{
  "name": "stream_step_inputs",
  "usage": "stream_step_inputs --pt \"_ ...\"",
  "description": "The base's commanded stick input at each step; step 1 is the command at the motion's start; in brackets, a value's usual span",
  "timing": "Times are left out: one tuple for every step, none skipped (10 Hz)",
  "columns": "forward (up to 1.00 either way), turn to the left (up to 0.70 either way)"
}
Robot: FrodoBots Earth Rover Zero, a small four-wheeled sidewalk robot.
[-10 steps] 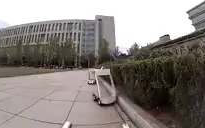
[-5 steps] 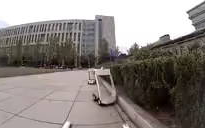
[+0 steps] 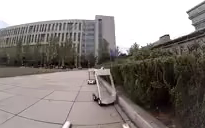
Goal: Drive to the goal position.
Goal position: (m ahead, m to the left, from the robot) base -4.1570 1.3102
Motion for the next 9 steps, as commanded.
stream_step_inputs --pt "0.06 0.00" --pt "0.06 0.00" --pt "0.06 0.00" --pt "0.06 0.00" --pt "0.06 0.00" --pt "0.06 0.00" --pt "0.06 0.00" --pt "0.06 0.00" --pt "0.06 0.00"
